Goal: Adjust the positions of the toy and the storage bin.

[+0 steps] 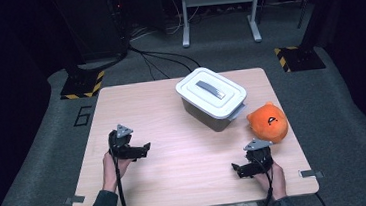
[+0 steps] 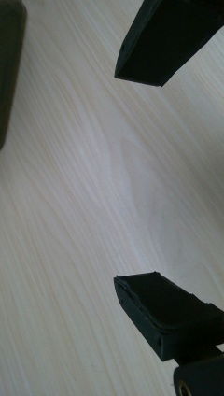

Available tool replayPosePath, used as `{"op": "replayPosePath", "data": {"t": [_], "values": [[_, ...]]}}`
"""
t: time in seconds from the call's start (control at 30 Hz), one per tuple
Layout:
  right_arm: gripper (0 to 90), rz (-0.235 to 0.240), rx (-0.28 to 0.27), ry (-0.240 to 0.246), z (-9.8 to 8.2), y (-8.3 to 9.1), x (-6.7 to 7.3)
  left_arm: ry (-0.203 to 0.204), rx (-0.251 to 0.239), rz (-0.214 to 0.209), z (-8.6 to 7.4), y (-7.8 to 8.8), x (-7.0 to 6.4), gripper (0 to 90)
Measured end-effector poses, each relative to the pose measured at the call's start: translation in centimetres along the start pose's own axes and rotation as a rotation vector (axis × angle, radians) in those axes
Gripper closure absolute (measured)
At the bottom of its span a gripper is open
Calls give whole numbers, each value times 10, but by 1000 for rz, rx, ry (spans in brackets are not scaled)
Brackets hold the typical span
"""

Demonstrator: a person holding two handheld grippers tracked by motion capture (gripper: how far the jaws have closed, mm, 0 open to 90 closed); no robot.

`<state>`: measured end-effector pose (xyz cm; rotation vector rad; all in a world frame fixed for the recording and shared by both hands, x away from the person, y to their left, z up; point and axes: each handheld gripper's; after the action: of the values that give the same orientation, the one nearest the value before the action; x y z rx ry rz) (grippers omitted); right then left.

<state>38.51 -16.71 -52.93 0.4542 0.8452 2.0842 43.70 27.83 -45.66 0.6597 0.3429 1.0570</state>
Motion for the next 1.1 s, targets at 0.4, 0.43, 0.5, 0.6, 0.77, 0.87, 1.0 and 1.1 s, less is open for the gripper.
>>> {"op": "replayPosePath", "data": {"t": [0.4, 0.43, 0.5, 0.6, 0.77, 0.87, 1.0, 1.1], "values": [[0, 2, -1, -2, 0, 0, 0, -60, 11, -43, 39, -14, -6, 31], [0, 2, -1, 1, 0, 0, 0, -65, 9, -46, 43, -16, -7, 32], [1, 3, -2, 0, 0, 0, -1, -74, 1, -46, 50, -20, -10, 33], [2, 3, -2, -1, 0, 0, -1, -88, 2, -49, 62, -26, -14, 37], [4, 2, -2, -1, 0, 0, -1, -111, 0, -56, 82, -37, -20, 43], [4, 3, -2, -1, 0, 0, -1, -129, -2, -56, 95, -43, -25, 42], [4, 3, -2, -1, 0, 0, -1, -133, -9, -60, 110, -51, -31, 43], [4, 3, -2, -1, 0, 0, -1, -146, -9, -57, 121, -56, -33, 43]]}}
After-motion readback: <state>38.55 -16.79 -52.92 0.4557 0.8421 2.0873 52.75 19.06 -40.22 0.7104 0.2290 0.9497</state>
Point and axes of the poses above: each handheld gripper's, and its own axes: y roughly backward along the jaws, z roughly out of its top, x roughly to its left, and after that the axes turned 2 degrees about z, right-handed
